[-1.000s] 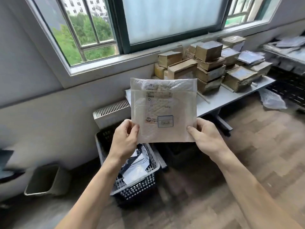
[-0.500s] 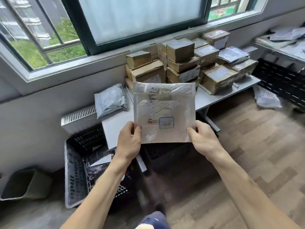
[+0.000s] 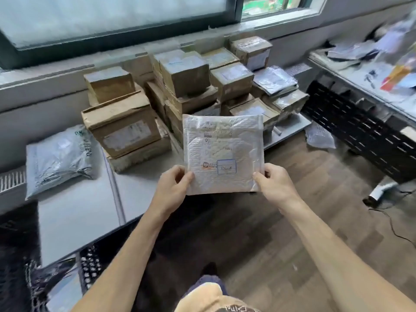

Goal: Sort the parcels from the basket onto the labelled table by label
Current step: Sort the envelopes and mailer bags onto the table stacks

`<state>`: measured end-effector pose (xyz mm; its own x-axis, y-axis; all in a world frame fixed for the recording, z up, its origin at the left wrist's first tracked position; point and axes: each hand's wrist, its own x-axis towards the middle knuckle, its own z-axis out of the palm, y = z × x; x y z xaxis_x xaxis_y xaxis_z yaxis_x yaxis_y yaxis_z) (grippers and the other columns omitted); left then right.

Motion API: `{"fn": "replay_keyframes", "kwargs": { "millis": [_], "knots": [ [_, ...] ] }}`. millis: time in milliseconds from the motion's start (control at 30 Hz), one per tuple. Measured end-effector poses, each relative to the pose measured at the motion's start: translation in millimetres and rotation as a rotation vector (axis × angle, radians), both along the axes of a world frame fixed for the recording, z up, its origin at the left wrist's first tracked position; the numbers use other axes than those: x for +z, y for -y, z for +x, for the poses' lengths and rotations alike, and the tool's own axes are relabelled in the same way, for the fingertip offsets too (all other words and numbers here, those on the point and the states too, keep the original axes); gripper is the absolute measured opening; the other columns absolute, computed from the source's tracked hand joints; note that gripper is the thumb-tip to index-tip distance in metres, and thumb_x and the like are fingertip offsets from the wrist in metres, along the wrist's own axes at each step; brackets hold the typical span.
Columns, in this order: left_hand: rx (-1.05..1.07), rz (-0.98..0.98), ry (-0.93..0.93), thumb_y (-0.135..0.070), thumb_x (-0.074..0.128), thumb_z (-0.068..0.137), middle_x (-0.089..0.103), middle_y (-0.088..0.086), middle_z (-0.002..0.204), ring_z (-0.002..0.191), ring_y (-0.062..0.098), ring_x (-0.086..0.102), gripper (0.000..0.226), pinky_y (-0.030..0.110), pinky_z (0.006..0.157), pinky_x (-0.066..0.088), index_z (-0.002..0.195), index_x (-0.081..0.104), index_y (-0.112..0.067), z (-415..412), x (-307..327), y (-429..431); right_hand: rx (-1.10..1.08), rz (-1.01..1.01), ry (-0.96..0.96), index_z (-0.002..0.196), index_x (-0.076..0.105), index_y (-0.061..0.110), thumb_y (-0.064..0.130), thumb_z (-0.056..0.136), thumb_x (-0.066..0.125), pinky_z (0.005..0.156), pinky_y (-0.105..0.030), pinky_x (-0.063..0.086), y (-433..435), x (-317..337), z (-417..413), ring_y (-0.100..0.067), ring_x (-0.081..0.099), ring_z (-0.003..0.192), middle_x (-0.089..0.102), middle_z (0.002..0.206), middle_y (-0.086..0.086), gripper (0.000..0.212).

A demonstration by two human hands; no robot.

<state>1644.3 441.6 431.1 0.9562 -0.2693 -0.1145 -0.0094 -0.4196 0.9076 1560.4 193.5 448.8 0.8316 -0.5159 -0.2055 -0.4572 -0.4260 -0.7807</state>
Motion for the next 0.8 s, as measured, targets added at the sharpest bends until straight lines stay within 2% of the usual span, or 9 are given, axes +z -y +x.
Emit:
{"fn": "replay_keyframes", "kwargs": {
  "millis": [133,200,267,400,467,567,700,800],
  "knots": [
    [-0.094,0.125,0.013,-0.025,0.065,0.099,0.065,0.000,0.079,0.072,0.017,0.058,0.020,0.038,0.069,0.050,0.085,0.063,-0.010,31.3,-4.5,73.7,-0.042,-0.005,-0.040,0.078,0.067,0.012,0.018,0.094,0.063,0.067,-0.037,0.046,74.9,-3.1,24.3,-0.021,0.059,0.071,0.069,0.072,0.001,0.018],
    [-0.095,0.158,-0.014,-0.026,0.065,0.098,0.065,-0.001,0.077,0.070,0.018,0.059,0.019,0.040,0.069,0.053,0.084,0.061,-0.013,42.1,-6.8,109.7,-0.033,-0.005,-0.047,0.071,0.063,0.015,0.015,0.094,0.063,0.061,-0.034,0.041,110.5,-7.6,35.6,-0.018,0.055,0.066,0.063,0.062,0.009,0.023],
    [-0.091,0.195,-0.034,-0.024,0.066,0.098,0.062,-0.004,0.074,0.068,0.015,0.056,0.019,0.036,0.068,0.051,0.082,0.060,-0.015,51.9,-11.3,143.4,-0.003,-0.006,-0.069,0.070,0.061,0.014,0.016,0.094,0.062,0.059,-0.033,0.038,146.3,-15.5,47.2,-0.015,0.051,0.064,0.058,0.058,0.011,0.024],
    [-0.025,0.220,-0.079,-0.021,0.064,0.100,0.058,0.000,0.075,0.068,0.016,0.050,0.026,0.035,0.066,0.046,0.082,0.059,-0.002,66.7,-23.0,211.2,0.132,0.003,-0.139,0.081,0.063,0.007,0.021,0.093,0.061,0.069,-0.037,0.047,220.8,-35.3,71.3,-0.023,0.060,0.076,0.067,0.078,-0.006,0.019],
    [0.029,0.239,-0.106,-0.021,0.063,0.101,0.056,0.000,0.075,0.068,0.015,0.048,0.028,0.031,0.063,0.041,0.081,0.058,-0.003,69.5,-26.2,247.2,0.211,0.033,-0.169,0.087,0.066,0.006,0.019,0.093,0.059,0.077,-0.040,0.052,258.8,-39.1,81.5,-0.025,0.065,0.083,0.071,0.088,-0.008,0.016],
    [0.078,0.268,-0.133,-0.022,0.060,0.103,0.056,-0.002,0.076,0.070,0.015,0.048,0.029,0.028,0.061,0.038,0.076,0.053,-0.014,66.7,-23.5,303.0,0.294,0.076,-0.183,0.085,0.064,0.006,0.017,0.092,0.058,0.072,-0.037,0.051,316.6,-36.8,94.3,-0.018,0.062,0.077,0.070,0.084,-0.003,0.015],
    [0.151,0.236,-0.170,-0.024,0.056,0.105,0.060,-0.004,0.083,0.074,0.012,0.053,0.022,0.022,0.060,0.038,0.085,0.058,-0.016,70.4,-12.3,374.2,0.377,0.070,-0.151,0.077,0.060,0.003,0.015,0.093,0.058,0.067,-0.034,0.045,388.7,-30.0,122.9,-0.016,0.057,0.074,0.065,0.077,-0.007,0.021],
    [0.229,0.201,-0.135,-0.021,0.056,0.105,0.058,-0.008,0.078,0.071,0.010,0.052,0.025,0.014,0.054,0.037,0.080,0.057,-0.020,85.1,-6.2,415.4,0.414,0.070,-0.131,0.066,0.050,0.014,0.012,0.097,0.056,0.058,-0.027,0.038,423.9,-26.8,147.3,-0.009,0.048,0.064,0.053,0.067,0.006,0.032]
  ]
}}
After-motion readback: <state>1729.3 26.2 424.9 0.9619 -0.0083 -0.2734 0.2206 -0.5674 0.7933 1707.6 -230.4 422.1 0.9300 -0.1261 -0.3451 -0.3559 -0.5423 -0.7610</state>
